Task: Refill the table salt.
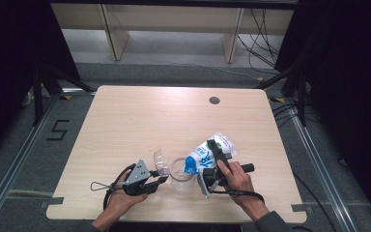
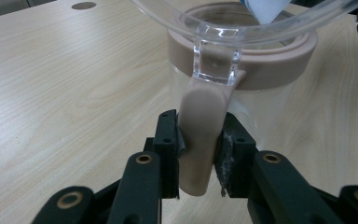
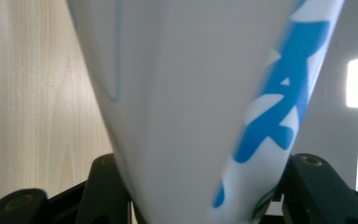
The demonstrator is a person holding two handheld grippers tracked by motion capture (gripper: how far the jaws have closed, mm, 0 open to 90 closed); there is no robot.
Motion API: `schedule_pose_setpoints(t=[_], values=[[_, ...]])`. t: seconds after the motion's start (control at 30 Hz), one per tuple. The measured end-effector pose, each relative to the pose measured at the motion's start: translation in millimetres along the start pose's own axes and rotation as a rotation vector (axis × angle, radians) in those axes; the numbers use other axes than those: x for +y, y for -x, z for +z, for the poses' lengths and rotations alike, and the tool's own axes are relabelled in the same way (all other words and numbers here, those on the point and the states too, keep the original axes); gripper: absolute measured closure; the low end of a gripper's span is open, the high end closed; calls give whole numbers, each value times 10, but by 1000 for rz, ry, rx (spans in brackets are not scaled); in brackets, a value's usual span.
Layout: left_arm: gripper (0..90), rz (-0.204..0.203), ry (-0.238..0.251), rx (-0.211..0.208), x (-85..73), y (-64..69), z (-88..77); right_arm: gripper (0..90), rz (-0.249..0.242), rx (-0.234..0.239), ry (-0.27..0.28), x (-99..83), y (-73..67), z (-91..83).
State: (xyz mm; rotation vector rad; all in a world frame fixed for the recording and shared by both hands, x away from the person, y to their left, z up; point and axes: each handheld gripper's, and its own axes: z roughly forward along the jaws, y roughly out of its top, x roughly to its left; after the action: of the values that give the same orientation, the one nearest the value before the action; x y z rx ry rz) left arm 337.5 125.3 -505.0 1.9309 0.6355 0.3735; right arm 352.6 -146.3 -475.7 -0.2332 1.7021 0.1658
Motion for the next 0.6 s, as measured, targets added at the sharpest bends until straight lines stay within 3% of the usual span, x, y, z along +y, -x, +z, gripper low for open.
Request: schedule_pose_setpoints(t=[0.07,0.17,0.33,0.37,0.47,0.5,0.6], values=[[717,-3,0,0,0,0,0,519,47,5,-23,1,-37,-16],[716,-3,0,0,0,0,0,520,27,5,-40,2,-26,-29],[717,-4,1,1,0,-1,0,521,61,-1,-19,6,-47,-15],[717,-4,0,1,0,-1,0,521,58,-5,-21,7,-50,-16],[717,-6,2,1,0,0,2,521,-13,-19,-25,11,-4,-23],[717,-7,2,1,0,0,2,522,50,-24,-16,7,-41,-17],[717,-8,3,1,0,0,2,522,23,-15,-20,17,-14,-20]])
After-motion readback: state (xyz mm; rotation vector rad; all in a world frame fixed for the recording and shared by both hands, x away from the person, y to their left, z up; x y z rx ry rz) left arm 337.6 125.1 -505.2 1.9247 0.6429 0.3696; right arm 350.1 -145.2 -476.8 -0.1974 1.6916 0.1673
